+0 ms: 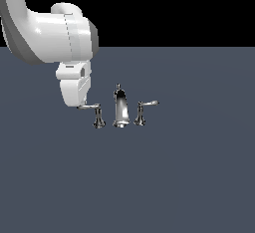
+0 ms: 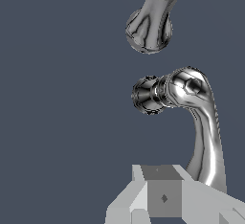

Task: Turn on the faucet by rotating a designated handle.

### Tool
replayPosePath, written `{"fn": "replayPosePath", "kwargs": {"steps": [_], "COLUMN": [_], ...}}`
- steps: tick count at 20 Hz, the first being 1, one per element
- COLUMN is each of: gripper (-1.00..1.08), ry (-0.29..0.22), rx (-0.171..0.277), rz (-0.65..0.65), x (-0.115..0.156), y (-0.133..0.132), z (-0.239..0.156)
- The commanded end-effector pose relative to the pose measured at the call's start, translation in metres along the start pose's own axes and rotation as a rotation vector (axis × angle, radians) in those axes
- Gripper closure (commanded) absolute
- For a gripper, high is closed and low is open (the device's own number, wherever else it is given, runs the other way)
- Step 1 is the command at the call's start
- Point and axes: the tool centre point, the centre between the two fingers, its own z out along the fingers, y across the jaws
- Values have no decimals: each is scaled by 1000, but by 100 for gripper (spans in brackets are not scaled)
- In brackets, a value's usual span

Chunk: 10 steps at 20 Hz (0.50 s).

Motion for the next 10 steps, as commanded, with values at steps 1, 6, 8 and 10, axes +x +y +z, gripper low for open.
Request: {"fn": "replayPosePath", "kwargs": {"steps": [1,6,8,10], "gripper": [108,108,108,108], "ry": [1,1,1,1], "rx": [-8,1,-1,-1], "rz": [-7,5,3,2], "x": [-7,2,3,4], "y": [13,13,20,26], "z": [0,0,0,0]}}
